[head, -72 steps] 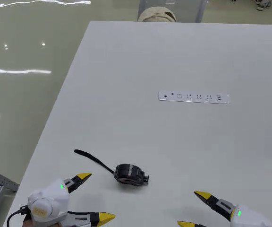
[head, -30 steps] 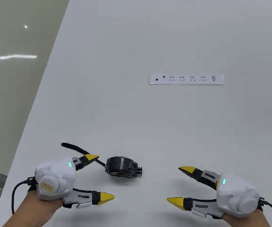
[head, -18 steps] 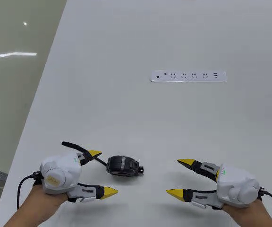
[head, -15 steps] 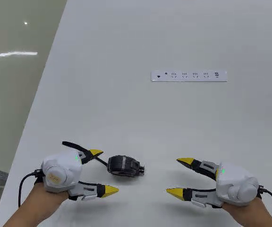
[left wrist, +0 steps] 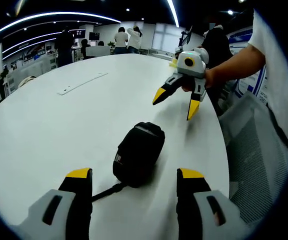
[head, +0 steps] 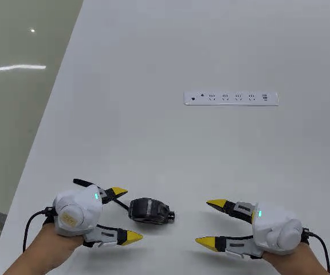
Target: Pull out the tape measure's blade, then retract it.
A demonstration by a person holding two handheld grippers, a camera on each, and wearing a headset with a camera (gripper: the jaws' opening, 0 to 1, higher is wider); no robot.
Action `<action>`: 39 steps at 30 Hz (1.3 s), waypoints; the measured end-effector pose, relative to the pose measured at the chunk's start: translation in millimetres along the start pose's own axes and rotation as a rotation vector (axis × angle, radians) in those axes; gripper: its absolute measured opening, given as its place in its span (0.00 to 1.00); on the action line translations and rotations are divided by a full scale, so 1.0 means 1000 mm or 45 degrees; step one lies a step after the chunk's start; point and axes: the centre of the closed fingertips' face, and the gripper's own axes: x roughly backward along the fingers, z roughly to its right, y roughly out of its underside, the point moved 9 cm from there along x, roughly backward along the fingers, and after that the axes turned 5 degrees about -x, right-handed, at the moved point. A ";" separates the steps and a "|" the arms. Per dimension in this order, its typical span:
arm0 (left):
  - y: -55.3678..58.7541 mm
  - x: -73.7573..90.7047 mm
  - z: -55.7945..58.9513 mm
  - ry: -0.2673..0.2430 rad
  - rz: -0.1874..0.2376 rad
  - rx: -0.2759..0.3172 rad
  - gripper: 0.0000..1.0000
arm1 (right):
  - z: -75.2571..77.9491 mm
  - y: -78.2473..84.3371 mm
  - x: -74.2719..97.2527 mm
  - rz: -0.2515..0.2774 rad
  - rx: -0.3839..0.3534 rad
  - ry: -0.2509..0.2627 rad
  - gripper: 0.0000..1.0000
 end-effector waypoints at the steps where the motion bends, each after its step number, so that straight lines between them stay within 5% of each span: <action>1: 0.000 -0.001 0.000 0.006 -0.008 -0.009 0.65 | 0.000 0.000 -0.001 -0.003 0.003 -0.005 0.53; 16: 0.003 -0.013 -0.003 0.006 -0.043 -0.032 0.61 | 0.001 0.005 -0.014 -0.013 -0.005 -0.024 0.52; 39: 0.005 -0.023 -0.007 0.064 -0.024 0.000 0.49 | -0.004 0.006 -0.040 -0.005 -0.055 -0.052 0.52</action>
